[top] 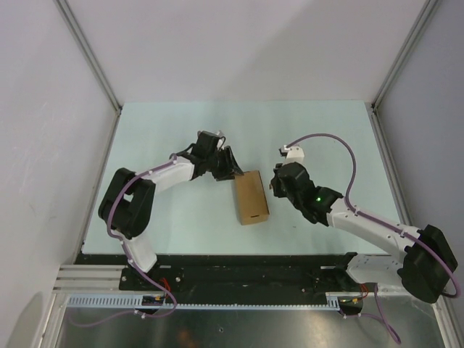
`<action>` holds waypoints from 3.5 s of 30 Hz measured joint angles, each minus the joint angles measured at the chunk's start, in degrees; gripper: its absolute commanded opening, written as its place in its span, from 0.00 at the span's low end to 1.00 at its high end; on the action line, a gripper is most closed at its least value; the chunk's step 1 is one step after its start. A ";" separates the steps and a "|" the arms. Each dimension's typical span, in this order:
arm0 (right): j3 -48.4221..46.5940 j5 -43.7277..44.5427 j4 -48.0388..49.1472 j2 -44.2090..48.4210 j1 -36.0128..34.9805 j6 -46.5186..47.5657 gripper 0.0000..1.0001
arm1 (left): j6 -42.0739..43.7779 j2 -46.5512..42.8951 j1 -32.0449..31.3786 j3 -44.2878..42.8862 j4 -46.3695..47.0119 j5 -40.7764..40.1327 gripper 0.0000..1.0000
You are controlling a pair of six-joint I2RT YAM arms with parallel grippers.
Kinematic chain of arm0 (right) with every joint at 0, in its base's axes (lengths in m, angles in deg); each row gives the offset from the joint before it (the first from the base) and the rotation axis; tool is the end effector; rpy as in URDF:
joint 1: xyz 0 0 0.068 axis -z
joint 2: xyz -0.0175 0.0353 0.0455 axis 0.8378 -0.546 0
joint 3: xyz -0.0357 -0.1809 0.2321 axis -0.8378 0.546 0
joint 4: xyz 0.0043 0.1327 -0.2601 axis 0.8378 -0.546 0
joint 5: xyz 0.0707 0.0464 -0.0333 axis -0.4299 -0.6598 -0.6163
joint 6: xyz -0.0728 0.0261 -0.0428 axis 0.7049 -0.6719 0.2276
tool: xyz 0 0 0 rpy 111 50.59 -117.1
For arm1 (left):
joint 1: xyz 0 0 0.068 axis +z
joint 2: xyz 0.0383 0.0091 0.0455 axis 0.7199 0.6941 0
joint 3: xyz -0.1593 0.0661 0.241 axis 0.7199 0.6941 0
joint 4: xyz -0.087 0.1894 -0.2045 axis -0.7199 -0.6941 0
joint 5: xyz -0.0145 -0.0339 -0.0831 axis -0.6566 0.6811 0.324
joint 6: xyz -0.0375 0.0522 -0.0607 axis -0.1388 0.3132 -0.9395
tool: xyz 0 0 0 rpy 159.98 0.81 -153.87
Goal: Unpack the express box
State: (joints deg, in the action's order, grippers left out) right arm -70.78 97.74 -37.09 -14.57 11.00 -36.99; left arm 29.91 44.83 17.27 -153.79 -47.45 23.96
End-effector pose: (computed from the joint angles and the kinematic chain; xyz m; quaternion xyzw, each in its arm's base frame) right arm 0.2422 0.2031 0.2520 -0.0652 0.8616 0.1139 0.4903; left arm 0.3709 -0.2303 0.1666 -0.0644 0.9206 -0.3245 0.2077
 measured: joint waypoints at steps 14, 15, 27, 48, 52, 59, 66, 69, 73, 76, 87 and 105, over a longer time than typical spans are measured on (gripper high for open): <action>3.72 -20.22 3.52 1.73 -9.03 8.11 0.00 | 2.10 -2.86 0.00 -1.40 -0.22 -2.16 0.46; 3.69 -21.00 4.59 1.20 -10.19 8.59 0.00 | 2.14 -2.86 0.00 -1.81 -0.20 -2.14 0.47; 2.56 -14.97 4.74 -3.02 -13.66 7.93 0.00 | 3.32 -4.79 0.09 2.82 -0.42 0.35 0.60; 2.80 -9.33 -2.38 5.88 -4.20 5.77 0.00 | 4.07 -3.63 -2.40 7.48 -1.05 1.64 0.28; 2.82 -9.29 -2.62 6.38 -3.65 5.77 0.00 | 4.31 -3.50 -2.49 7.50 0.39 2.73 0.04; 3.30 -8.85 -3.08 7.37 -2.95 5.31 0.00 | 4.61 -4.22 -2.51 9.42 3.02 2.71 0.00; 3.34 -8.70 -3.21 7.72 -2.58 4.26 0.00 | 4.57 -6.29 -2.49 12.87 6.36 2.10 0.00; 3.34 -8.72 -3.19 7.72 -2.34 4.09 0.00 | 4.57 -7.17 -2.45 13.97 7.06 1.49 0.00; 3.34 -8.90 -3.08 7.72 -1.95 4.09 0.00 | 4.59 -8.63 -1.88 15.56 7.39 1.18 0.00; 3.34 -8.87 -3.08 7.58 -1.68 4.09 0.00 | 4.85 -10.32 -1.44 17.25 7.17 -0.17 0.00; 3.39 -10.64 -0.76 8.94 0.00 2.97 0.00 | 6.58 -10.73 -1.07 20.13 -0.24 -2.67 0.00; 3.69 -17.20 3.02 10.88 -3.85 5.79 0.00 | 9.99 -19.47 10.54 16.98 -5.51 -6.56 0.08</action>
State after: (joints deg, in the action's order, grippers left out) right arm -67.08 80.54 -34.07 -3.69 7.15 -31.20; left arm 39.90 25.36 27.81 -136.81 -52.96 17.40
